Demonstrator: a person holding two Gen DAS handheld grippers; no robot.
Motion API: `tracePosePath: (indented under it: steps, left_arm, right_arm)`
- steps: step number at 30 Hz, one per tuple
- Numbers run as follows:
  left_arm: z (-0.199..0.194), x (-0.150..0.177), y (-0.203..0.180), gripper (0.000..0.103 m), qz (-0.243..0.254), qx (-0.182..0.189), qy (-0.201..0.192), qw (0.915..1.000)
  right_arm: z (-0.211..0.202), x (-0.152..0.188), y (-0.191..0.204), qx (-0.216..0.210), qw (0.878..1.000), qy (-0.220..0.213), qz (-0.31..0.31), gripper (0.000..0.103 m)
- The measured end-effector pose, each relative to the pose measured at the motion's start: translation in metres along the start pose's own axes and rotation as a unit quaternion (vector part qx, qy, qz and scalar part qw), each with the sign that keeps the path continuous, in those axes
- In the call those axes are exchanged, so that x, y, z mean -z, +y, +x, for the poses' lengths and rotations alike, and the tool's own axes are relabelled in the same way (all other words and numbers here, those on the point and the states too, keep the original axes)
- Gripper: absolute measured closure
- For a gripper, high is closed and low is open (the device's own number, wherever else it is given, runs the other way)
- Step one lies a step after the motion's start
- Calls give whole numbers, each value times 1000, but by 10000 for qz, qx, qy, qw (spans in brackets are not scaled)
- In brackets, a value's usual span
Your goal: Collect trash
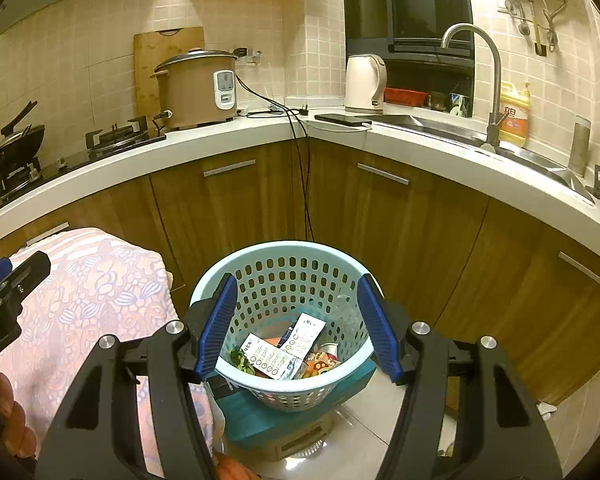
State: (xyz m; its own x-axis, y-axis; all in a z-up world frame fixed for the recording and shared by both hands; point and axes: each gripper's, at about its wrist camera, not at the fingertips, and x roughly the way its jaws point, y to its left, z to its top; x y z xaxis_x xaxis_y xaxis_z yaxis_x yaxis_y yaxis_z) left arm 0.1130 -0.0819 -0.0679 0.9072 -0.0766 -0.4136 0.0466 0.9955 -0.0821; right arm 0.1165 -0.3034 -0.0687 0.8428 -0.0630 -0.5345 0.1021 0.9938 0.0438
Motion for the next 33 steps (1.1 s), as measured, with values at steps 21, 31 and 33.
tracePosePath:
  steps: [21, 31, 33]
  left_arm:
    - [1, 0, 0, 8, 47, 24, 36, 10000]
    - [1, 0, -1, 8, 53, 3, 39, 10000]
    - [1, 0, -1, 8, 60, 0, 38, 10000]
  right_arm:
    - [1, 1, 2, -87, 10000, 37, -17, 44]
    - [4, 2, 2, -130, 9999, 72, -25, 44]
    - [5, 2, 2, -145, 9999, 76, -19, 44]
